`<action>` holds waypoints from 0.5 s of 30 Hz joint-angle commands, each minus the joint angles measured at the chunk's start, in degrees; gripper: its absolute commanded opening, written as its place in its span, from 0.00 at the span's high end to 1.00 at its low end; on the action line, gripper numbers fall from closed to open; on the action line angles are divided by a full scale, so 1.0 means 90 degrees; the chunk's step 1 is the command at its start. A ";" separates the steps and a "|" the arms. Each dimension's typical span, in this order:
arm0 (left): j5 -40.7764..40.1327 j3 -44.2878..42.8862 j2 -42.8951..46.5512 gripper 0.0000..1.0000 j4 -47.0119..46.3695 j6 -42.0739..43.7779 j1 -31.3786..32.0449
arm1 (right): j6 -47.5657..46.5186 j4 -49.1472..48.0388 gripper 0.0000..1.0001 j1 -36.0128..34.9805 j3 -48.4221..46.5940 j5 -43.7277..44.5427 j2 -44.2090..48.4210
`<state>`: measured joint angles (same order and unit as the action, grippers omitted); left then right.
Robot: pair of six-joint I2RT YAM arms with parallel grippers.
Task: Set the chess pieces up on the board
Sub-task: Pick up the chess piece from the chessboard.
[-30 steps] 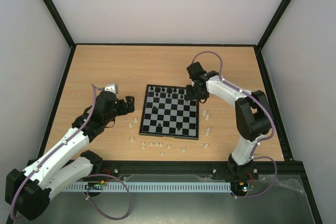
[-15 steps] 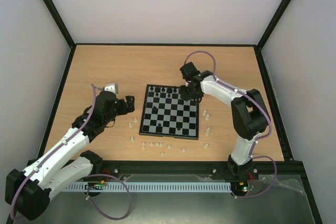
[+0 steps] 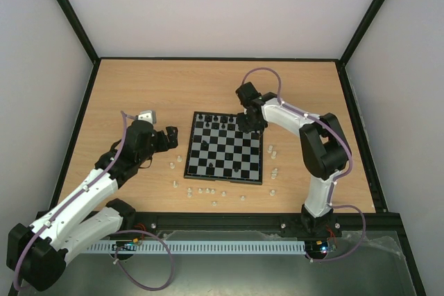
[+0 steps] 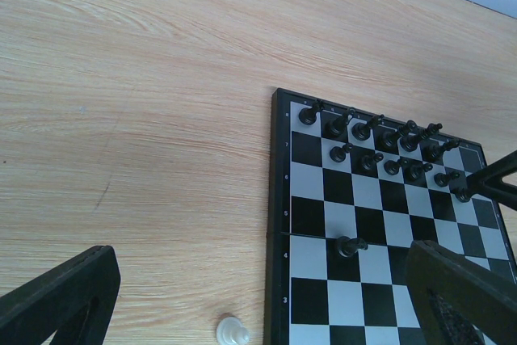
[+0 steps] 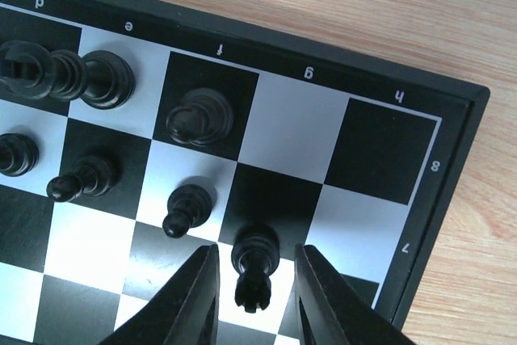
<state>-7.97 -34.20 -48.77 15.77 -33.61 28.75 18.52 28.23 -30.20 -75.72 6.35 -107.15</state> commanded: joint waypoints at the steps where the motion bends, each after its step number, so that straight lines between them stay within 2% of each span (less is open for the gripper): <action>1: -0.0081 0.0029 0.0043 0.01 -0.0055 0.0057 0.0038 | -0.0036 0.0275 0.75 -0.0024 -0.0208 0.0071 -0.0187; 6: -0.0090 0.0029 0.0047 0.01 -0.0053 0.0047 0.0038 | -0.0037 0.0282 0.77 -0.0016 -0.0200 0.0081 -0.0222; 15: -0.0082 0.0030 0.0037 0.01 -0.0053 0.0046 0.0038 | -0.0023 0.0299 0.90 -0.0021 -0.0210 0.0212 -0.0295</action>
<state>-7.97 -34.20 -48.77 15.77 -33.61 28.75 18.39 28.23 -30.20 -76.34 6.87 -108.66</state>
